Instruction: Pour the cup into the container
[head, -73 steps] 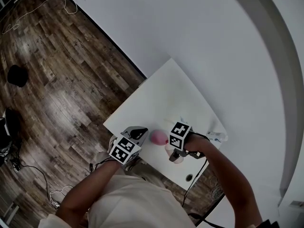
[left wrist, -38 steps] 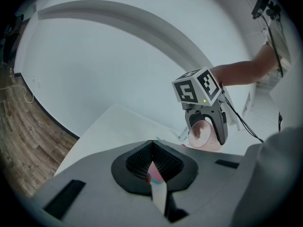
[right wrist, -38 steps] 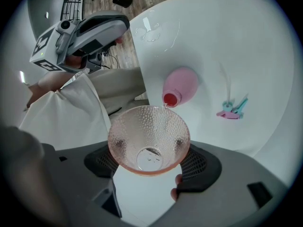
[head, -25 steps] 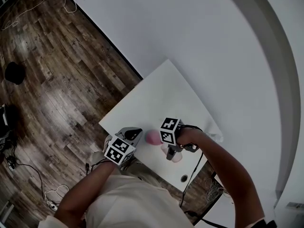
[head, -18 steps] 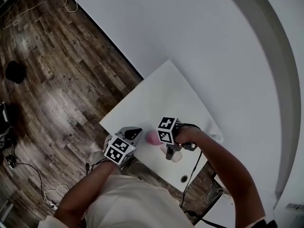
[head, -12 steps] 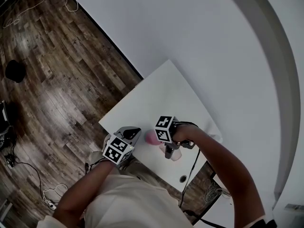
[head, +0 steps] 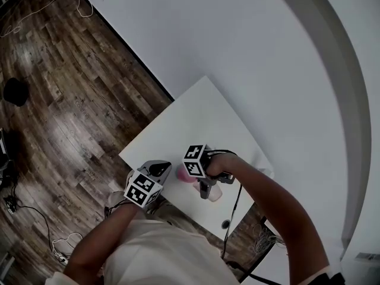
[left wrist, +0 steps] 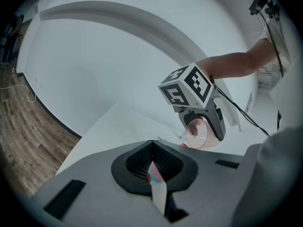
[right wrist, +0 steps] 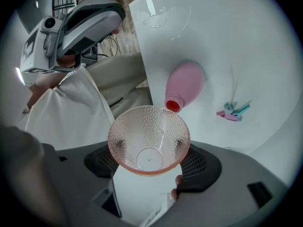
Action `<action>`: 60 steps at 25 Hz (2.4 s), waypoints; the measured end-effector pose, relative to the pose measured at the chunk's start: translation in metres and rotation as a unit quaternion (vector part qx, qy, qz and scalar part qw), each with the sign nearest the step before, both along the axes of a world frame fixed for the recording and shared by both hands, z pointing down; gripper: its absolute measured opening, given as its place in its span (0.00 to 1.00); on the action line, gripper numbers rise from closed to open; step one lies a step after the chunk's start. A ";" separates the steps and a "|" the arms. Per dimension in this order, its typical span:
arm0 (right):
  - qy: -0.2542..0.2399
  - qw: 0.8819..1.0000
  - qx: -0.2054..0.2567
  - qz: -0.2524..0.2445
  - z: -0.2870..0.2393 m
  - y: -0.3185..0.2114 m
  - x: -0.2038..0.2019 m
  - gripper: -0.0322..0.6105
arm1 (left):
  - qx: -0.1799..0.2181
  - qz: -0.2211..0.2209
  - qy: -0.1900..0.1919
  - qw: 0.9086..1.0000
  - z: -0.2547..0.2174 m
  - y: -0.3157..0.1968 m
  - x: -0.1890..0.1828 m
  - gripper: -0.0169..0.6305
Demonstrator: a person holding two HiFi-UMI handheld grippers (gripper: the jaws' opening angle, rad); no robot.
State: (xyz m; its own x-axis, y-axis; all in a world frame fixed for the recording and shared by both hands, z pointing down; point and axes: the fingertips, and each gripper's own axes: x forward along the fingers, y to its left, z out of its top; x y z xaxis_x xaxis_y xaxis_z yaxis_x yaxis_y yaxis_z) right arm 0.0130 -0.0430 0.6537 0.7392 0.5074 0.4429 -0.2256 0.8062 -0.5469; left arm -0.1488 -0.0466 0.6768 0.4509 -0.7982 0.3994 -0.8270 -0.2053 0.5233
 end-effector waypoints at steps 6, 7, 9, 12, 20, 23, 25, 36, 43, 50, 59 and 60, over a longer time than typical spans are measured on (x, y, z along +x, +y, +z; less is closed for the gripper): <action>0.007 1.000 -0.007 0.003 -0.002 0.003 -0.001 0.62 | 0.000 -0.005 -0.001 1.000 -0.002 0.004 -0.002 0.04; 0.009 1.000 -0.008 0.002 -0.003 0.002 -0.001 0.62 | 0.000 -0.007 -0.001 1.000 -0.003 0.004 -0.003 0.04; 0.012 1.000 -0.011 0.000 -0.005 0.002 -0.001 0.62 | 0.000 -0.010 0.000 1.000 -0.004 0.003 -0.005 0.04; 0.018 1.000 -0.013 -0.004 -0.003 0.002 0.000 0.62 | 0.001 -0.014 0.001 1.000 -0.003 0.005 -0.004 0.04; 0.037 0.999 -0.019 -0.033 -0.007 -0.002 0.003 0.62 | 0.001 -0.025 0.003 1.000 -0.005 0.005 -0.007 0.04; 0.036 0.998 -0.012 -0.043 -0.006 -0.006 0.000 0.62 | 0.002 -0.028 0.004 1.000 -0.004 0.005 -0.008 0.04; 0.033 0.998 -0.007 -0.051 -0.005 -0.009 -0.003 0.62 | 0.001 -0.029 0.004 1.000 -0.004 0.004 -0.009 0.04; 0.022 0.999 -0.006 -0.045 0.000 -0.012 -0.007 0.62 | -0.002 -0.021 -0.002 1.000 -0.003 0.000 -0.007 0.04; 0.013 0.999 -0.009 -0.042 -0.001 -0.009 -0.007 0.62 | -0.004 0.000 -0.011 1.000 -0.004 0.000 -0.003 0.04; 0.006 0.999 -0.010 -0.034 0.001 -0.017 -0.008 0.62 | -0.009 0.016 -0.018 1.000 -0.005 -0.004 0.002 0.04; -0.025 0.999 -0.013 -0.020 0.004 -0.017 -0.018 0.62 | -0.013 0.043 -0.036 0.998 -0.007 -0.005 0.006 0.04; -0.030 0.999 -0.014 -0.018 0.004 -0.018 -0.019 0.62 | -0.014 0.046 -0.039 0.998 -0.008 -0.006 0.007 0.04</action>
